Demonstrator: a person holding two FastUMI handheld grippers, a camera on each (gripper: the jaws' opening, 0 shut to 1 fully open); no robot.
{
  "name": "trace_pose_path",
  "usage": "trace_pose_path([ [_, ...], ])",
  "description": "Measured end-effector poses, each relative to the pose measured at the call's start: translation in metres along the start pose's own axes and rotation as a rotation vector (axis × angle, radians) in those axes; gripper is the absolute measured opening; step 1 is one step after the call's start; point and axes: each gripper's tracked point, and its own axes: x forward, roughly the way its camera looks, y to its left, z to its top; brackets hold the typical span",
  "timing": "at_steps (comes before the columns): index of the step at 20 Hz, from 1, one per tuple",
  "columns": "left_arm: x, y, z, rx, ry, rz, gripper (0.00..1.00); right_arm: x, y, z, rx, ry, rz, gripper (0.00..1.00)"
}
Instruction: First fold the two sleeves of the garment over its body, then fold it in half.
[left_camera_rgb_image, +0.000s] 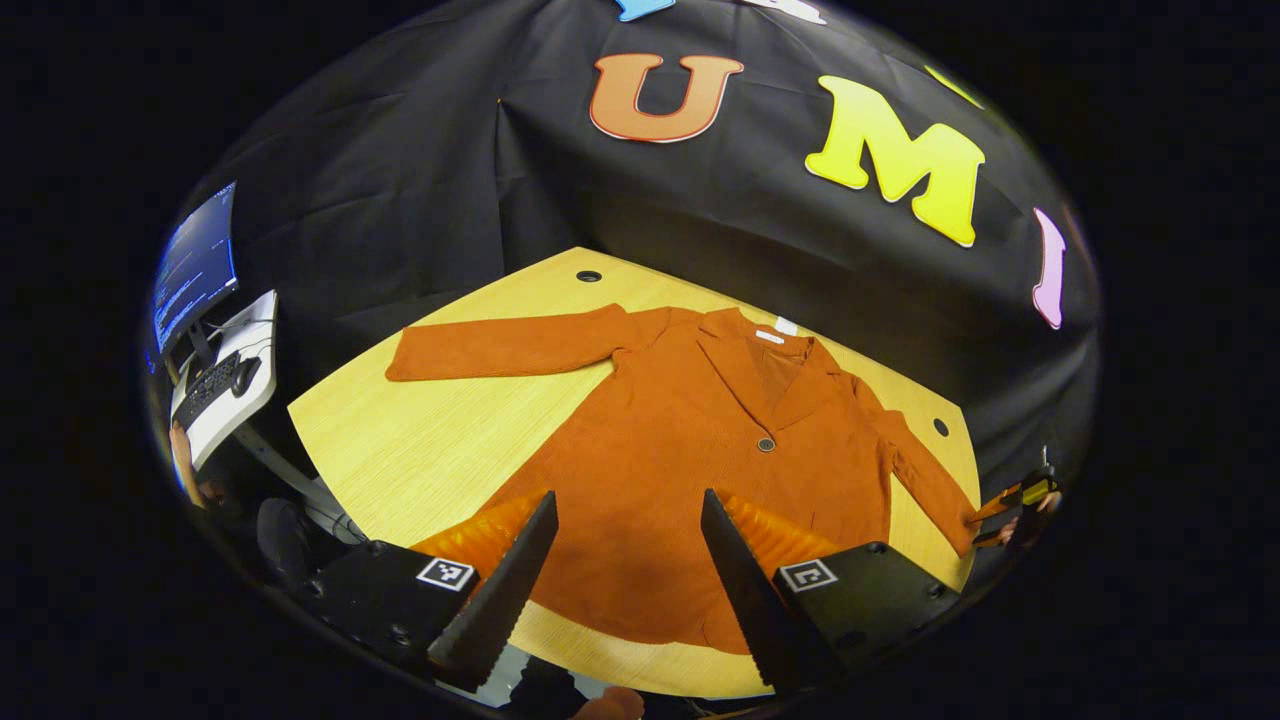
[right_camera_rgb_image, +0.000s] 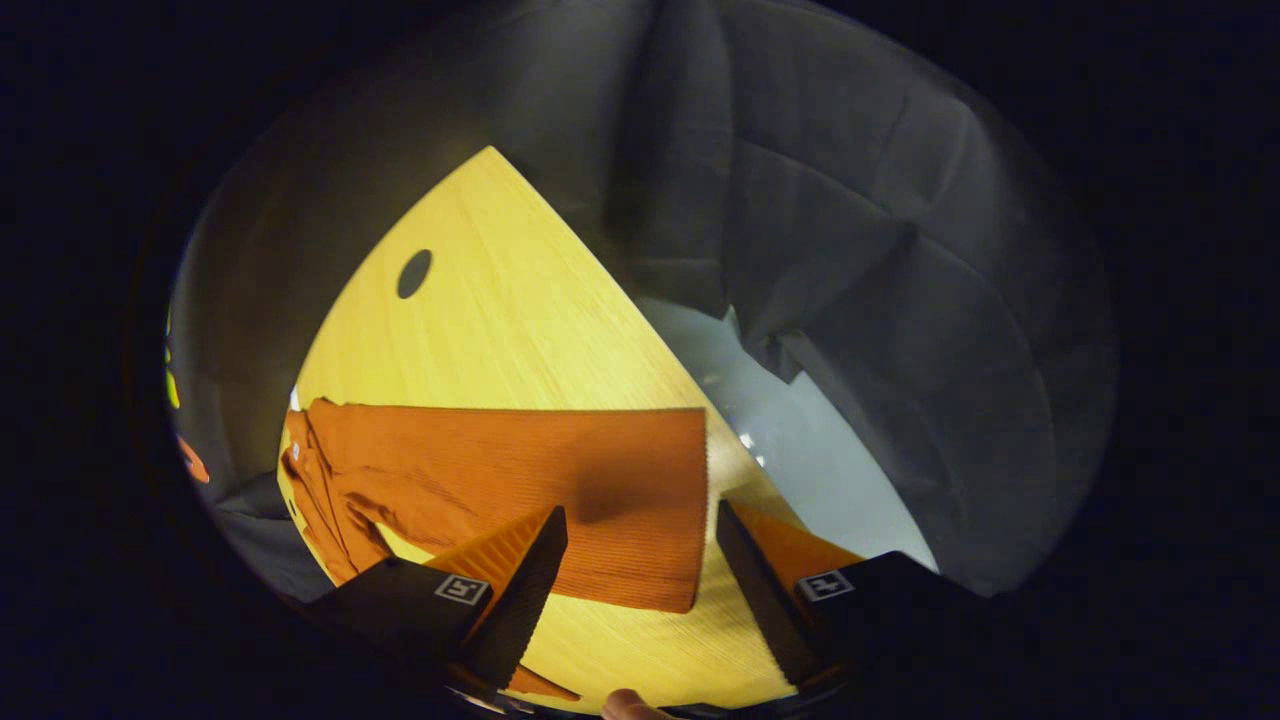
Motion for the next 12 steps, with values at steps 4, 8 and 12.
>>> trace_pose_path([
  [4,-0.007,0.004,0.001,-0.007,-0.011,0.023,0.94,0.0,-0.007,0.002,0.063,0.069,-0.094,0.9],
  [8,-0.012,0.004,-0.008,-0.025,-0.007,0.015,0.94,0.0,0.006,-0.006,-0.036,0.114,-0.138,0.77],
  [12,-0.002,0.008,-0.013,-0.006,0.012,-0.023,1.0,0.007,0.022,-0.009,0.04,0.114,-0.146,0.78],
])
